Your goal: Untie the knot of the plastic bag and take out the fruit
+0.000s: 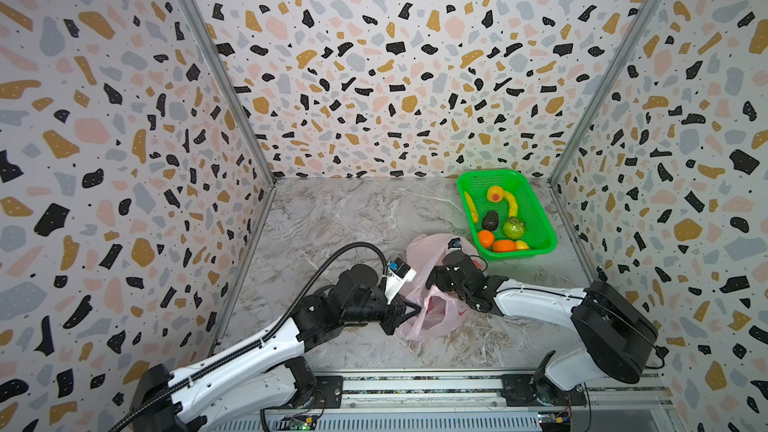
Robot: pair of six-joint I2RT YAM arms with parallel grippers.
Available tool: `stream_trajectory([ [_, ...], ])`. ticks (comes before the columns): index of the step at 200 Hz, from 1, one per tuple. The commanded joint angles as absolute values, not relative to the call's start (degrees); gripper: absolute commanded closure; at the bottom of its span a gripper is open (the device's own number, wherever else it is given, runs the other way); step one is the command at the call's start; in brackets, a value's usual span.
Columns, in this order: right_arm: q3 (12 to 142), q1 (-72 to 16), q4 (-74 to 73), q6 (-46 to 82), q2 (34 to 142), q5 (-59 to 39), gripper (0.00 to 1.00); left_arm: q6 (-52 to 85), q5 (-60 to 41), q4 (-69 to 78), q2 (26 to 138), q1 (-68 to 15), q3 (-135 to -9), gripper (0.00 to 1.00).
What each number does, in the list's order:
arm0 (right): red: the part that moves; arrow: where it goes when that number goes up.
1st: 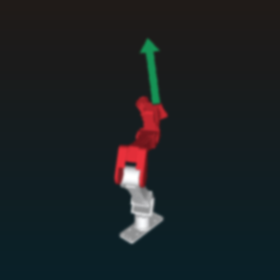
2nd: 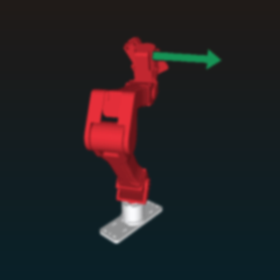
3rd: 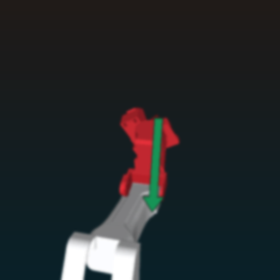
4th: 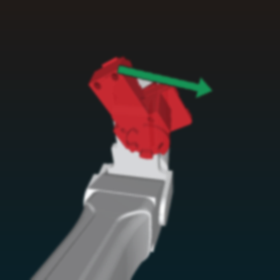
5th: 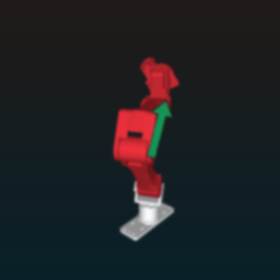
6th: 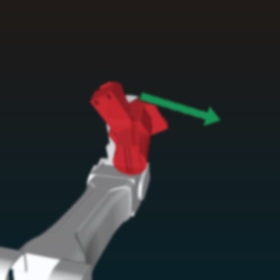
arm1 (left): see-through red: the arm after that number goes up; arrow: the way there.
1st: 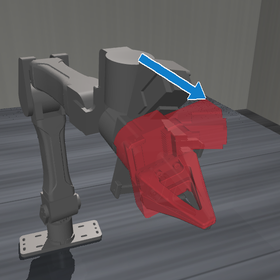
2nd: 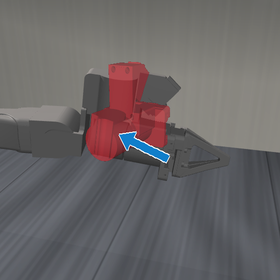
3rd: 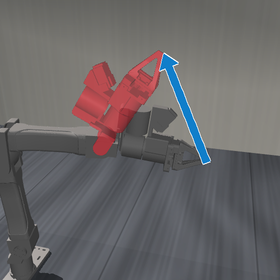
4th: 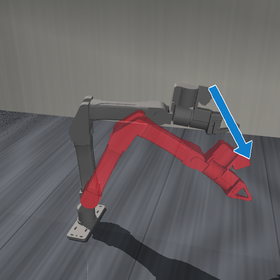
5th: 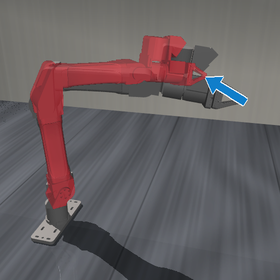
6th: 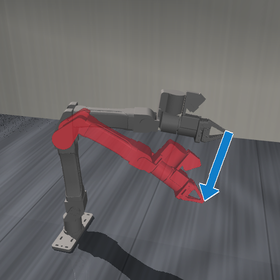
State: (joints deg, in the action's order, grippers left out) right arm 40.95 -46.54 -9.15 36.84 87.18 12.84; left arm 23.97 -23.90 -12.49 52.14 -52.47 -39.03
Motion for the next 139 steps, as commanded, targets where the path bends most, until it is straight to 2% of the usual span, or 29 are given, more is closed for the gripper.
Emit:
stream_trajectory([
  [1, 43.4, -46.4, -7.3, 34.6, 88.9, 10.3, 0.0, 22.2, -21.7, -12.4, 53.1, -52.7, -39.6, 1.0],
  [33, 45.3, -46.2, -7.4, 33.0, 94.5, 6.9, 0.02, 21.4, -20.0, -9.3, 55.5, -52.7, -39.9, 1.0],
  [55, 47.8, -46.3, -6.1, 31.7, 96.8, 6.8, 0.12, 20.4, -18.4, -9.2, 56.3, -52.7, -41.9, 1.0],
  [76, 48.4, -46.2, -5.5, 31.1, 96.9, 6.5, 0.28, 20.4, -17.9, -9.2, 56.0, -52.7, -42.5, 1.0],
  [88, 48.0, -46.3, -5.0, 30.4, 95.2, 5.7, 0.36, 20.5, -17.7, -9.5, 55.7, -52.7, -42.4, 1.0],
  [139, 40.8, -47.8, -1.5, 27.9, 80.2, -1.6, 0.39, 19.0, -12.0, -15.1, 52.9, -52.7, -40.4, 1.0],
])
